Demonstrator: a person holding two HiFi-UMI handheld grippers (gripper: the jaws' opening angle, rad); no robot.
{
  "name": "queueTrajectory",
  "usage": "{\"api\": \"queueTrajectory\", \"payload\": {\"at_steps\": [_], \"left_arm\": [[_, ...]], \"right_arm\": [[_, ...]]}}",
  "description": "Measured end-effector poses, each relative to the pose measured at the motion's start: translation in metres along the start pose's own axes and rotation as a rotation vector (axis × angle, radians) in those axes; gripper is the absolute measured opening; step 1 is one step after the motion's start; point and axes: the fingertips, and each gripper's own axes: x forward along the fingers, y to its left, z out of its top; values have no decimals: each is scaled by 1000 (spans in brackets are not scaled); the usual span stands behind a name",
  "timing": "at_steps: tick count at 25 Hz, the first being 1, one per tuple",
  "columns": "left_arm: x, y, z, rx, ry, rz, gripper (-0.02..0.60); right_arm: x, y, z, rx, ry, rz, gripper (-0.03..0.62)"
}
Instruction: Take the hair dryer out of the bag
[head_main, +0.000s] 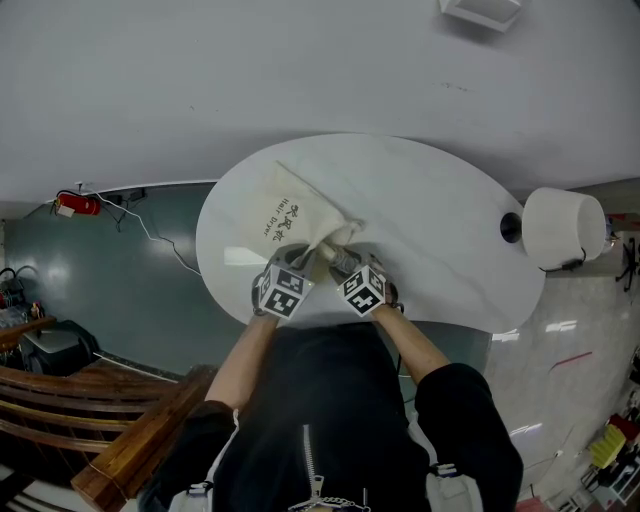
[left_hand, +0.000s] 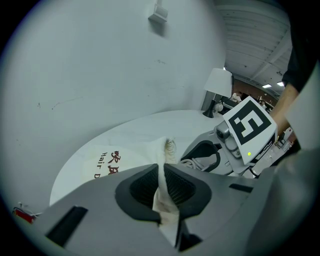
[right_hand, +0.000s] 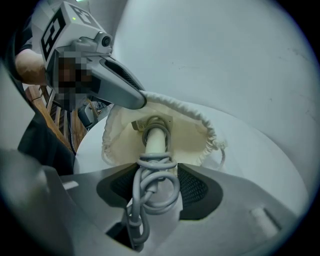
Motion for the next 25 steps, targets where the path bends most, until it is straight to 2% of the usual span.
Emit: {"api": "queueTrajectory", "payload": {"at_steps": [25], "left_arm": [[5, 0, -2, 11, 21, -3, 37]], "right_arm": [[-29, -10, -47, -7, 34, 19, 227]]}}
